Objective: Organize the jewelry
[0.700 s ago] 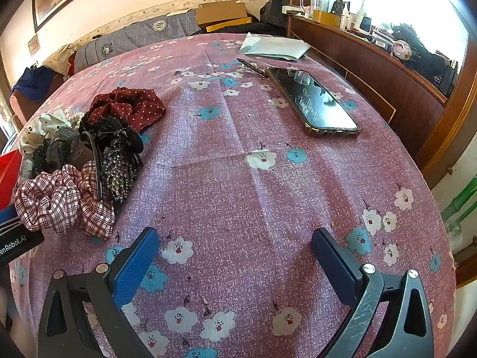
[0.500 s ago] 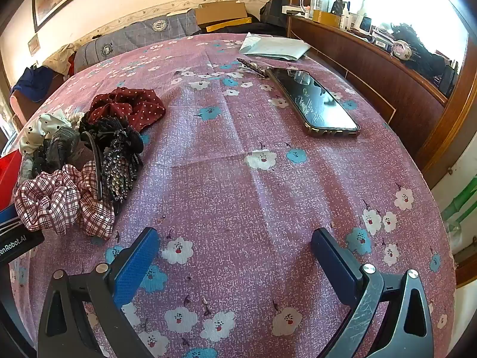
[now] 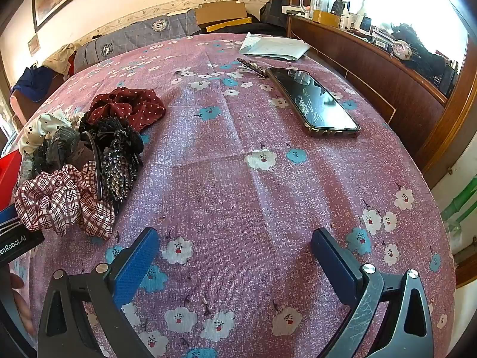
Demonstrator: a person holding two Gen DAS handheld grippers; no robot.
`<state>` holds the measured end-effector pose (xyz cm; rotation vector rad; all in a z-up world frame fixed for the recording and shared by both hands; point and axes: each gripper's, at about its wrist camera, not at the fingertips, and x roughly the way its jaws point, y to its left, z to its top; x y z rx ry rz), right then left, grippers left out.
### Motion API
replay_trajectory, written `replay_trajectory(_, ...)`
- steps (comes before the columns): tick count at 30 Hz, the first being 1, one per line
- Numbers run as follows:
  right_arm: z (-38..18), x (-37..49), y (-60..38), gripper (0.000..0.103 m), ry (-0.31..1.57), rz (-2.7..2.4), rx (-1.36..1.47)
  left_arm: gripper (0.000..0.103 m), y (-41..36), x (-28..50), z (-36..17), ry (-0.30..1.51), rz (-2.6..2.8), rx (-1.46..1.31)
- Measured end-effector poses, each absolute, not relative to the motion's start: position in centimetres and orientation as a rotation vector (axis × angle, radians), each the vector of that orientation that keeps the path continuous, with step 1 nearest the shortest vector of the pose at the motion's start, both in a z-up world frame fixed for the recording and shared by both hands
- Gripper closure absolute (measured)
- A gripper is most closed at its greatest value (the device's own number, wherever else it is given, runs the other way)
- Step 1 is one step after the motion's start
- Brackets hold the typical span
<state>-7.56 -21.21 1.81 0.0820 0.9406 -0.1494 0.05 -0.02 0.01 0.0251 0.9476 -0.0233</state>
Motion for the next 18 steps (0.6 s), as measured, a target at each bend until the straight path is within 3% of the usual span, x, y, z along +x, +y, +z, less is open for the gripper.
replay_trajectory(7,1.9,-6.9,-21.2,0.0,0.95,-0.148,0.081,0.0,1.2,0.1,1.7,1.063,-0.008,0.0)
replay_trajectory(13,2.1,-7.4,-21.7,0.0,0.991,-0.15,0.09,0.0,2.7,-3.5,6.9,0.944,0.03,0.014)
replay_trajectory(18,5.4,-9.2,-22.0,0.0,0.912,-0.174,0.13,0.0,3.4,-5.7,11.1,0.815,0.073,0.035)
